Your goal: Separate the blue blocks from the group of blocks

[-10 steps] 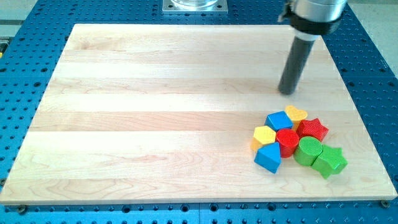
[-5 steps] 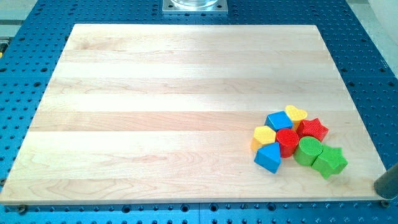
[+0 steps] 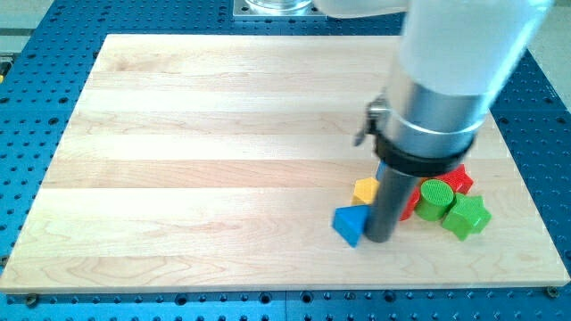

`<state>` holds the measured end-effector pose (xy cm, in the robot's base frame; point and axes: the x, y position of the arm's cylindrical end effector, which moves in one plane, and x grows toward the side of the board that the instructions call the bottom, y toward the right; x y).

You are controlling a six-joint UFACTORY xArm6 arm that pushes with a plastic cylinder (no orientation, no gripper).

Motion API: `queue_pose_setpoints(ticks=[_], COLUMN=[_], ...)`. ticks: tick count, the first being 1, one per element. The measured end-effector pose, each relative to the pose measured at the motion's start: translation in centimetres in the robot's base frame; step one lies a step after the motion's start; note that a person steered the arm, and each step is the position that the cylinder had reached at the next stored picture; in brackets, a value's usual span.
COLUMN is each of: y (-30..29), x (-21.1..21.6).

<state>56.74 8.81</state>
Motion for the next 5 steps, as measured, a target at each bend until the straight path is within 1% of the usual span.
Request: queue_pose_setpoints(ticks=[1, 2, 3, 4, 5], y=[-3.2, -6.6, -7.5, -0.4, -4.9], x=[-3.1, -3.6, -1.3, 1.4, 4.3])
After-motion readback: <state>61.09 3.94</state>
